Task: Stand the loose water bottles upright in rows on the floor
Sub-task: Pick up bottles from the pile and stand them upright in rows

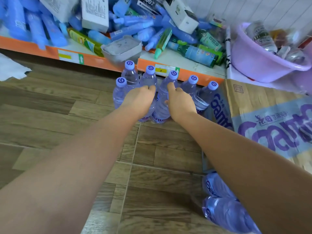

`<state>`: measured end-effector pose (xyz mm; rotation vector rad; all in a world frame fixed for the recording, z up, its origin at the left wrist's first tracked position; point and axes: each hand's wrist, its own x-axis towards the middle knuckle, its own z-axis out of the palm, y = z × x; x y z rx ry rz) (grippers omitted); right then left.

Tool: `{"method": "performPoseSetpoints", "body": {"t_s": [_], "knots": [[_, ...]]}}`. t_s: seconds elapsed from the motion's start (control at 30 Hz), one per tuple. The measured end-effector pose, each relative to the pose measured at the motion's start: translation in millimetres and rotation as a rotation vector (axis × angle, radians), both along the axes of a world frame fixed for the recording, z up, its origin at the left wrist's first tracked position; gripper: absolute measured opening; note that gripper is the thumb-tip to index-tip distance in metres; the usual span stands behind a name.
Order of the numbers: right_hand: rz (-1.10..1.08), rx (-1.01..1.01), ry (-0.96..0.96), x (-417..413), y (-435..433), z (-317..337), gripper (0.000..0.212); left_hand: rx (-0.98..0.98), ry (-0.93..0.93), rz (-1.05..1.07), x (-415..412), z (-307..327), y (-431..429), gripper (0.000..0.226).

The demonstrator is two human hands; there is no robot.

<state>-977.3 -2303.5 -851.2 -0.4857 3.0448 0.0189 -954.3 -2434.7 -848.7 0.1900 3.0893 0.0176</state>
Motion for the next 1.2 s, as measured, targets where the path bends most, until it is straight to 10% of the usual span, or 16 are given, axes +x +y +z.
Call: {"method": "performPoseSetpoints", "body": {"t_s": [0.37,0.8,1.2], "knots": [[0.171,-0.067,-0.162,98.8,46.1,45.5,0.006,-0.065,-0.123,0.119,123.4,28.3,25.9,0.029],[0.356,-0.227,-0.307,240.6,136.2,82.8,0.011,-0.137,-0.309,0.301,285.8,81.1,116.9,0.026],[0.294,-0.095,-0.335,299.5,208.1,42.2,0.037,-0.093,-0.331,0.02,309.4,40.5,166.1,0.026]]}}
